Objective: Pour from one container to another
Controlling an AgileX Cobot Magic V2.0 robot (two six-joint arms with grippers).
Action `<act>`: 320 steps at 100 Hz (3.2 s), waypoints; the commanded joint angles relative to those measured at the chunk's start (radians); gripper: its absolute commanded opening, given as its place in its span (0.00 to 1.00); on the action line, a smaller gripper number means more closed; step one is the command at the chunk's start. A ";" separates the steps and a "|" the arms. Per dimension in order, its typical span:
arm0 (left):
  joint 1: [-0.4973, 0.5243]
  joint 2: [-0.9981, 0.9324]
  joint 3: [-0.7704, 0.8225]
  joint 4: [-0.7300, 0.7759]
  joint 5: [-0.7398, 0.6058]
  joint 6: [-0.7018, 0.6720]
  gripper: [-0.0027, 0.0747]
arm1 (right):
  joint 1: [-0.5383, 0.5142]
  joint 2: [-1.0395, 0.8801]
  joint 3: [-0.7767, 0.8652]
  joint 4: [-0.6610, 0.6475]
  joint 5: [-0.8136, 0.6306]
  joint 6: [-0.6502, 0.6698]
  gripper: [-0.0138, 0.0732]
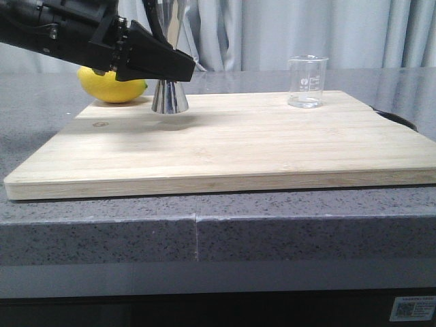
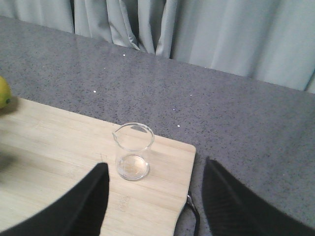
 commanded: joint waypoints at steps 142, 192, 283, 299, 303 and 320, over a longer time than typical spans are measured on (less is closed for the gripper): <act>0.004 -0.048 -0.030 -0.065 0.060 0.006 0.02 | -0.002 -0.018 -0.026 0.011 -0.069 -0.002 0.59; 0.004 -0.048 -0.030 -0.061 0.052 0.006 0.02 | -0.002 -0.018 -0.026 0.011 -0.069 -0.002 0.59; 0.004 -0.010 -0.030 -0.116 0.098 0.067 0.02 | -0.002 -0.018 -0.026 0.011 -0.069 -0.002 0.59; 0.004 -0.010 -0.030 -0.118 0.098 0.075 0.02 | -0.002 -0.018 -0.026 0.011 -0.069 -0.002 0.59; 0.004 -0.010 -0.030 -0.118 0.098 0.075 0.02 | -0.002 -0.018 -0.026 0.011 -0.069 -0.002 0.59; 0.004 -0.010 -0.030 -0.118 0.096 0.075 0.02 | -0.002 -0.018 -0.026 0.011 -0.069 -0.002 0.59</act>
